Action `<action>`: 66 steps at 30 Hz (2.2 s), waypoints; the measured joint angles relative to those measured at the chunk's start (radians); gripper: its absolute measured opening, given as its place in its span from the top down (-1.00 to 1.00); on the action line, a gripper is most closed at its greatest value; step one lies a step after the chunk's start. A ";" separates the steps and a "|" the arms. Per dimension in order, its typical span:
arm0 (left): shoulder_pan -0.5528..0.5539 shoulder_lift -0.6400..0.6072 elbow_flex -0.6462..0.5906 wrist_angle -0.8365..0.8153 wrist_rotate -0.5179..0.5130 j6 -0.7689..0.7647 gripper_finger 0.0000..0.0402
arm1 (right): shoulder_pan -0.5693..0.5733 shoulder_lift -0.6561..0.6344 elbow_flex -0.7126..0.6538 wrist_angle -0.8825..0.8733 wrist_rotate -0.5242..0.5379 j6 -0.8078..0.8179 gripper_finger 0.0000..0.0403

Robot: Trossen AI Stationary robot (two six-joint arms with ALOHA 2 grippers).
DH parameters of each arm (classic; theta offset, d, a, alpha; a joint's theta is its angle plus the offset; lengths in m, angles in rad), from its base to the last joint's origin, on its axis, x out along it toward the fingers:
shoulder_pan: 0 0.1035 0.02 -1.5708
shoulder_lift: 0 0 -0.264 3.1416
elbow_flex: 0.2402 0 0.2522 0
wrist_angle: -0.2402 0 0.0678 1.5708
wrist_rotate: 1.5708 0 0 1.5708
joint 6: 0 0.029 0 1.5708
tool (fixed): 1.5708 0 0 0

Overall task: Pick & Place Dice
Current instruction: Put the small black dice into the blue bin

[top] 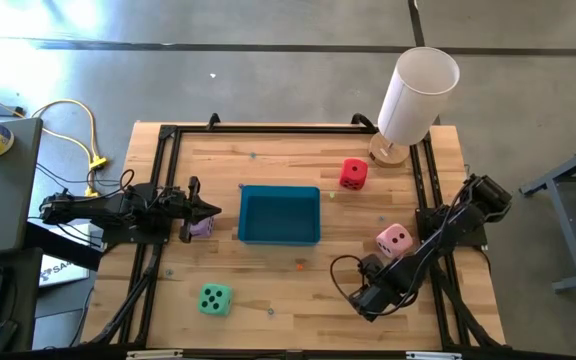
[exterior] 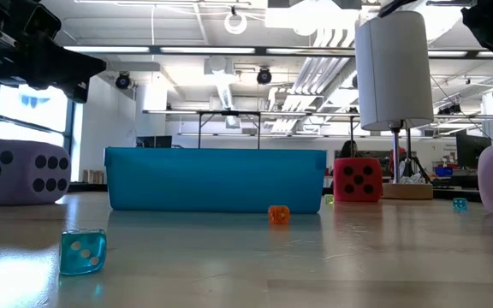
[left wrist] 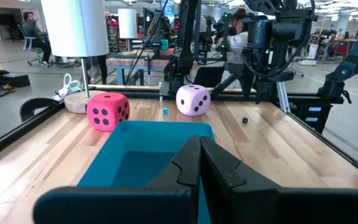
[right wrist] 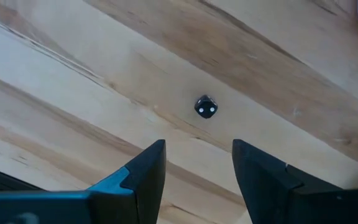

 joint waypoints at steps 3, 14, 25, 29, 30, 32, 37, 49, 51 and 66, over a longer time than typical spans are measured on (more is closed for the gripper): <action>0.000 0.000 0.000 0.000 0.000 0.000 1.00 | 0.000 0.000 0.000 0.000 0.007 -0.012 0.13; 0.000 0.000 0.000 -0.006 0.000 0.000 1.00 | 0.000 0.000 -0.067 0.043 -0.031 -0.016 0.13; 0.000 0.000 0.000 -0.002 0.000 0.000 1.00 | -0.003 0.000 -0.097 0.092 -0.003 -0.034 0.13; 0.000 0.000 0.000 -0.003 0.000 0.000 1.00 | -0.003 0.000 -0.097 0.093 0.029 -0.053 0.13; 0.000 0.000 0.000 -0.003 0.000 -0.001 1.00 | -0.003 0.000 -0.096 0.093 0.029 -0.053 0.13; 0.000 0.000 0.000 -0.003 0.000 -0.015 1.00 | -0.003 0.000 -0.097 0.094 0.029 -0.052 0.13; 0.000 0.000 0.000 -0.003 0.000 -0.021 1.00 | -0.008 0.000 -0.097 0.100 0.028 -0.051 0.13; 0.000 0.000 0.000 -0.004 0.000 -0.023 1.00 | -0.009 0.000 -0.150 0.181 0.023 -0.059 0.13; 0.000 0.000 0.000 -0.004 0.000 -0.023 1.00 | -0.010 0.000 -0.171 0.204 0.003 -0.060 0.13; 0.000 0.000 0.000 -0.005 0.000 -0.023 1.00 | -0.009 0.000 -0.177 0.218 0.003 -0.056 0.13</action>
